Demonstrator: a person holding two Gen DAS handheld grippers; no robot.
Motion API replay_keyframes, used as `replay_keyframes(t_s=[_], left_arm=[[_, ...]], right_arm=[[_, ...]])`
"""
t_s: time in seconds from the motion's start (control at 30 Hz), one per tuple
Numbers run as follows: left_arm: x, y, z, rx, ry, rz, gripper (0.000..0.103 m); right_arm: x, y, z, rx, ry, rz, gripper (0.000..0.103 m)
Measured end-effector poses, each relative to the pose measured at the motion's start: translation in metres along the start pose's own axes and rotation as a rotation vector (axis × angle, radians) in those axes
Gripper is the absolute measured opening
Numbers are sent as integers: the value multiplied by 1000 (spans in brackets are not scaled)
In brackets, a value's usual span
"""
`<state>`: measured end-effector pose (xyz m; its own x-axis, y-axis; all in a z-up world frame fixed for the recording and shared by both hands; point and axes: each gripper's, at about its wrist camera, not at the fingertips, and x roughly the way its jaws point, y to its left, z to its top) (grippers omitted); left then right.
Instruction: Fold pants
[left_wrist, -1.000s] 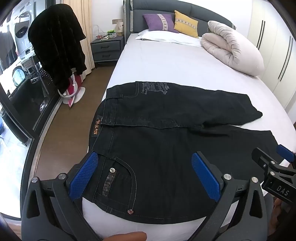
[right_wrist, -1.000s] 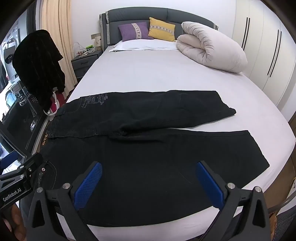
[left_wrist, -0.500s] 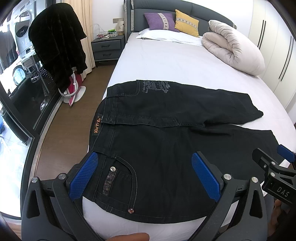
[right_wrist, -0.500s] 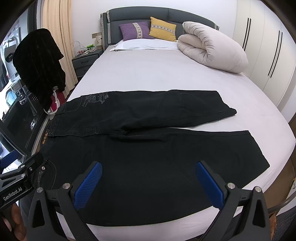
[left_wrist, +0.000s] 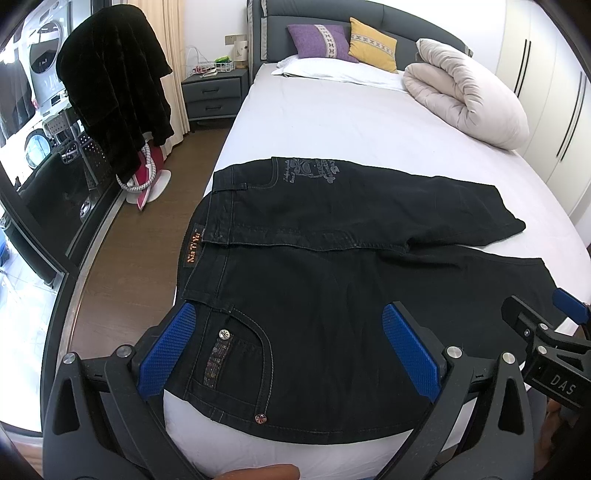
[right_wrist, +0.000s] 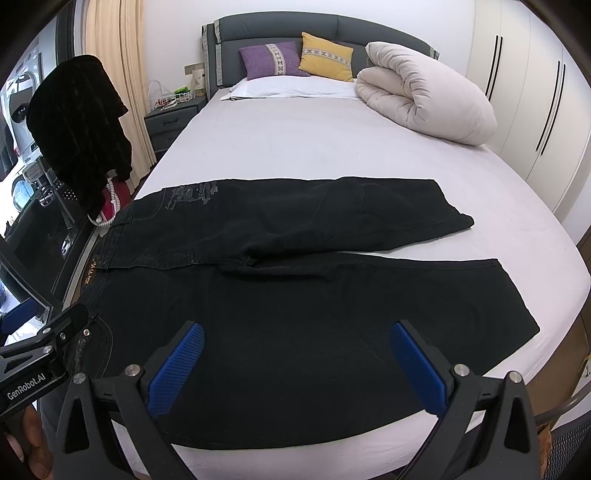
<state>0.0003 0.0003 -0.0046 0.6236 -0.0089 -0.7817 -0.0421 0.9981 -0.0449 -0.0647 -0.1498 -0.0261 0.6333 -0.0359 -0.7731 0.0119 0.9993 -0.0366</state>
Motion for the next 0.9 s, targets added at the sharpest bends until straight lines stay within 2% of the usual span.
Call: replay_keyframes(t_s=[0.9], left_arm=[[0, 0, 1, -1, 5, 0, 103]], right_arm=[[2, 2, -3, 0, 3, 1, 103]])
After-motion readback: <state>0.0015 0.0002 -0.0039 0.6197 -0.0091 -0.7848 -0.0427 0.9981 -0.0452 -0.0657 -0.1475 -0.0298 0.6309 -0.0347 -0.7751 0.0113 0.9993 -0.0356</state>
